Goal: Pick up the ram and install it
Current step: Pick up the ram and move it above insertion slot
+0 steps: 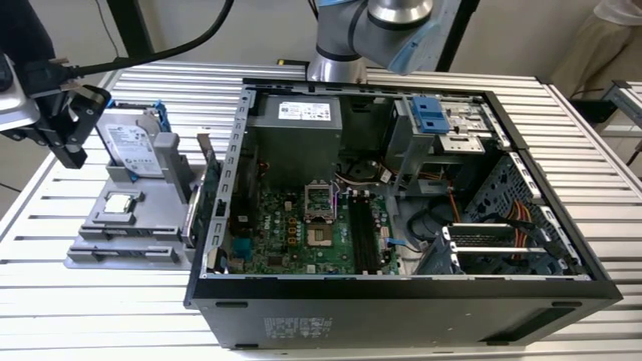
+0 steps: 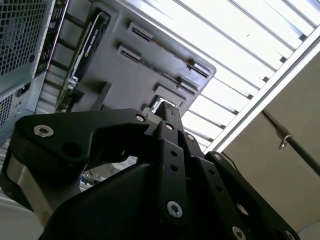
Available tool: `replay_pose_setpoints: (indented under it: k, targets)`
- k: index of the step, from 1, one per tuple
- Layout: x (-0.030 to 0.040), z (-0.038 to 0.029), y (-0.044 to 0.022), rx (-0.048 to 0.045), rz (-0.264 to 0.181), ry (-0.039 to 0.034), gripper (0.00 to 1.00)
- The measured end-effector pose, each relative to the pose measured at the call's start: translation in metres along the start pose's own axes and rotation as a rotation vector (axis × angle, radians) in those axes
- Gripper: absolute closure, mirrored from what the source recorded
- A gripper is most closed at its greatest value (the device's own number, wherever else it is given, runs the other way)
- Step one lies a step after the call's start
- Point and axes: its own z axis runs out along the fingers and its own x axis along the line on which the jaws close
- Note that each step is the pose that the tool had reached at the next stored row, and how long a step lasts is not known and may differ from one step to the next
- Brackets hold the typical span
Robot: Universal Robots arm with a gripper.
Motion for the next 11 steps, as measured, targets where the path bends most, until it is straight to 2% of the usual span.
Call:
replay_pose_setpoints:
  k: [11]
  targets:
    - [-0.0001, 0.0, 0.0, 0.0004, -0.018, 0.0008, 1.0]
